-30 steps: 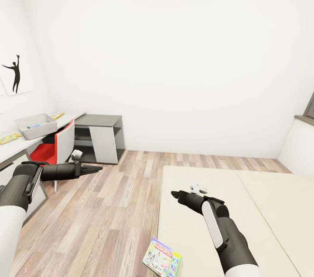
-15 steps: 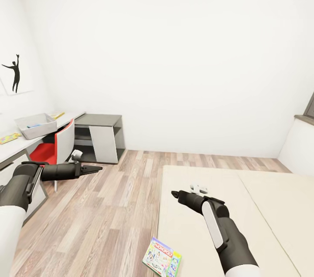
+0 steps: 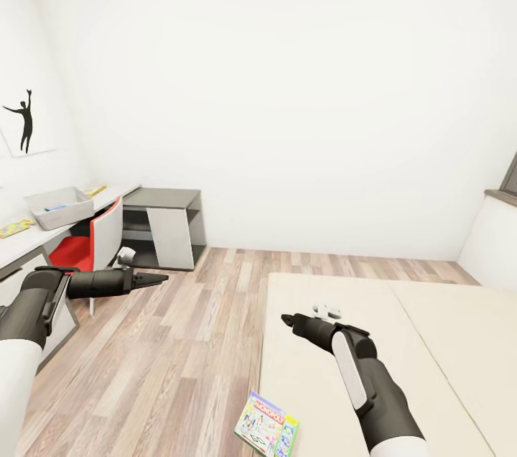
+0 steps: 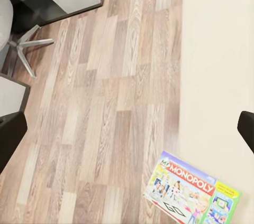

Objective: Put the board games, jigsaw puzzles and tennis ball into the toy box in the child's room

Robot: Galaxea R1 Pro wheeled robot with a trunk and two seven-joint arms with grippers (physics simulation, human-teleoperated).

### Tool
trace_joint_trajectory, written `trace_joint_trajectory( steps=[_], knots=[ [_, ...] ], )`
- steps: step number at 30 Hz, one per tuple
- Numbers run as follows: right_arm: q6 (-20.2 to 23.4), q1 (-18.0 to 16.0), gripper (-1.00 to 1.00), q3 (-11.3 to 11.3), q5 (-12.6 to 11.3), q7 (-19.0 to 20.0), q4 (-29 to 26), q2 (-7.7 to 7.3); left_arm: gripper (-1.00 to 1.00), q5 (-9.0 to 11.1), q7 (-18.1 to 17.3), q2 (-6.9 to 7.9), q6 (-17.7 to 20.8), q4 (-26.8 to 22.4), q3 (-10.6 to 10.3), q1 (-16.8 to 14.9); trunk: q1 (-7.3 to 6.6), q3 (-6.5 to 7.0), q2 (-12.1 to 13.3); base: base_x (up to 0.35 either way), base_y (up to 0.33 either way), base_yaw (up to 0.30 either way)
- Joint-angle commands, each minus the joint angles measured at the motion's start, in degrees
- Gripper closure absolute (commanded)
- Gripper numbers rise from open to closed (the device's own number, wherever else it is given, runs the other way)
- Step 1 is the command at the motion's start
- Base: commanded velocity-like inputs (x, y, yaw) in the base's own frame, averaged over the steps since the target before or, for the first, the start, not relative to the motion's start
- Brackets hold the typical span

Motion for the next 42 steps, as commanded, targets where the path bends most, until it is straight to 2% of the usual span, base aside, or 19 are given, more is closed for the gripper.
trace_joint_trajectory(
  steps=[1, 30, 42],
  knots=[
    [0.4, 0.0, -1.00, -0.2, -0.1, 0.1, -0.1, 0.15, -1.00, -0.6, -0.5, -0.03, 0.6, 0.0, 0.1, 0.0, 0.03, -0.06, -0.1, 0.000, 0.000, 0.000],
    [0.4, 0.0, -1.00, -0.2, 0.0, 0.2, -0.2, 0.15, -1.00, -0.6, -0.5, -0.03, 0.6, 0.0, 0.2, 0.0, 0.03, -0.47, -0.1, 0.000, 0.011, 0.000],
    [0.4, 0.0, -1.00, -0.2, 0.0, 0.2, -0.2, 0.16, -1.00, -0.6, -0.5, -0.03, 0.6, 0.0, 0.1, 0.0, 0.03, -0.47, -0.1, 0.000, 0.007, -0.121]
  ],
)
